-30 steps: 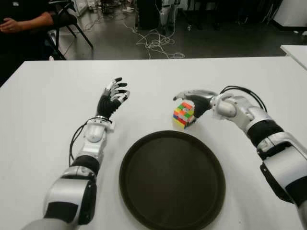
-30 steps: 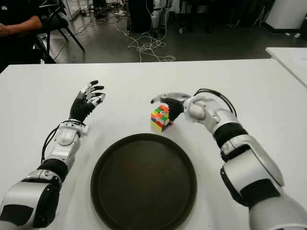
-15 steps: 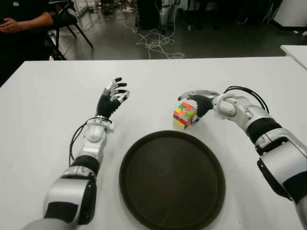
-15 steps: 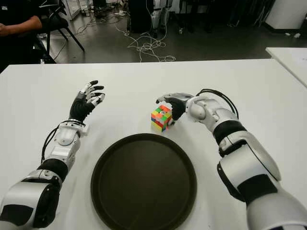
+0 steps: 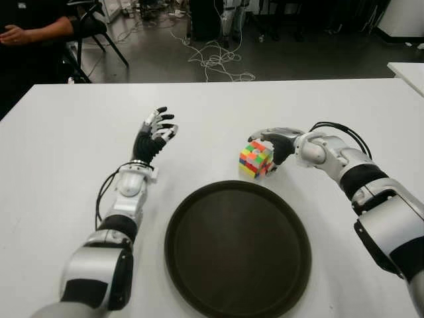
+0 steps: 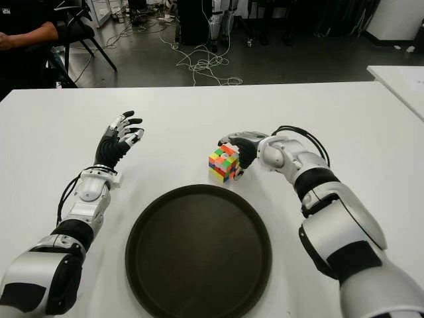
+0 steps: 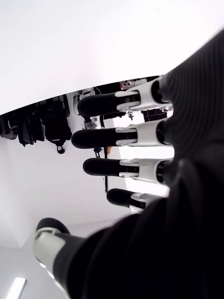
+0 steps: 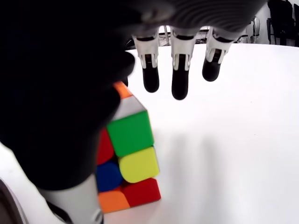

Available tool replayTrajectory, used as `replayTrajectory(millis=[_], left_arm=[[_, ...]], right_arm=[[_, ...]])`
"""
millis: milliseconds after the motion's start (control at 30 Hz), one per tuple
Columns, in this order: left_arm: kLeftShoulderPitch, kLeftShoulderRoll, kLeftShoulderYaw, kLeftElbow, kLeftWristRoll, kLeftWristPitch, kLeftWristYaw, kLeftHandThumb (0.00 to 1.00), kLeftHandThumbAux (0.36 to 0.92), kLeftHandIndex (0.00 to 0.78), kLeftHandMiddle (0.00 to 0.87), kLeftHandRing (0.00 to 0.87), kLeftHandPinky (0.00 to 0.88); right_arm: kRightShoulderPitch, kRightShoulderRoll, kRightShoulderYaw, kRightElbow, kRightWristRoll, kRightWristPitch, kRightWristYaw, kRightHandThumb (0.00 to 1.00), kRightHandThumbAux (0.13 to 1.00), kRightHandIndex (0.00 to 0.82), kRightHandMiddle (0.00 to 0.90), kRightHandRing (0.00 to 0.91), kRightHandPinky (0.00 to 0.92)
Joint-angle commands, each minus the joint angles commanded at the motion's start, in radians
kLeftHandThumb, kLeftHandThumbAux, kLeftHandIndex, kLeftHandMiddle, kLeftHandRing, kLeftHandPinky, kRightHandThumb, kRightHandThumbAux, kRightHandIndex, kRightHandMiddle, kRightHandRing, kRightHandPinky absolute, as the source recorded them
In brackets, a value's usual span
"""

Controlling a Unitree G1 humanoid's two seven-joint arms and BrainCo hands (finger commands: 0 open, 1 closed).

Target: Pick up the Rubik's Cube and put it in the plate

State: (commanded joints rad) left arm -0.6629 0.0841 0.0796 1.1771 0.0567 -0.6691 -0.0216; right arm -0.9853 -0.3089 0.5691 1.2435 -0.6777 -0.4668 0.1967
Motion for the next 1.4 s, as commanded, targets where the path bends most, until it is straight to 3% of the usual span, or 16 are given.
replayTrajectory(millis=[233, 700, 1033, 1400], left_arm=[[-0.001, 0.0, -0.003, 0.0, 0.005, 0.006, 0.008, 0.102, 0.647, 0.164, 0.25, 0.28, 0.319], [-0.002, -0.002, 0.0, 0.003, 0.001, 0.01, 0.003, 0.096, 0.623, 0.156, 0.241, 0.274, 0.305], [-0.002, 0.0, -0.001, 0.001, 0.0, 0.006, -0.011, 0.091, 0.602, 0.151, 0.242, 0.277, 0.322], [-0.004, 0.0, -0.003, 0.005, 0.008, -0.001, 0.008, 0.094, 0.625, 0.169, 0.262, 0.286, 0.321]], right_arm=[[-0.002, -0.002, 0.003, 0.0, -0.006, 0.005, -0.002, 0.0, 0.852, 0.191, 0.175, 0.17, 0.109], [-0.001, 0.004, 0.02, 0.005, -0.02, 0.014, -0.016, 0.0, 0.857, 0.171, 0.162, 0.159, 0.109], [0.007, 0.008, 0.02, -0.001, -0.019, 0.006, -0.028, 0.0, 0.865, 0.227, 0.208, 0.226, 0.179], [0.015, 0.021, 0.023, -0.015, -0.019, 0.002, -0.027, 0.0, 0.853, 0.176, 0.163, 0.149, 0.112]])
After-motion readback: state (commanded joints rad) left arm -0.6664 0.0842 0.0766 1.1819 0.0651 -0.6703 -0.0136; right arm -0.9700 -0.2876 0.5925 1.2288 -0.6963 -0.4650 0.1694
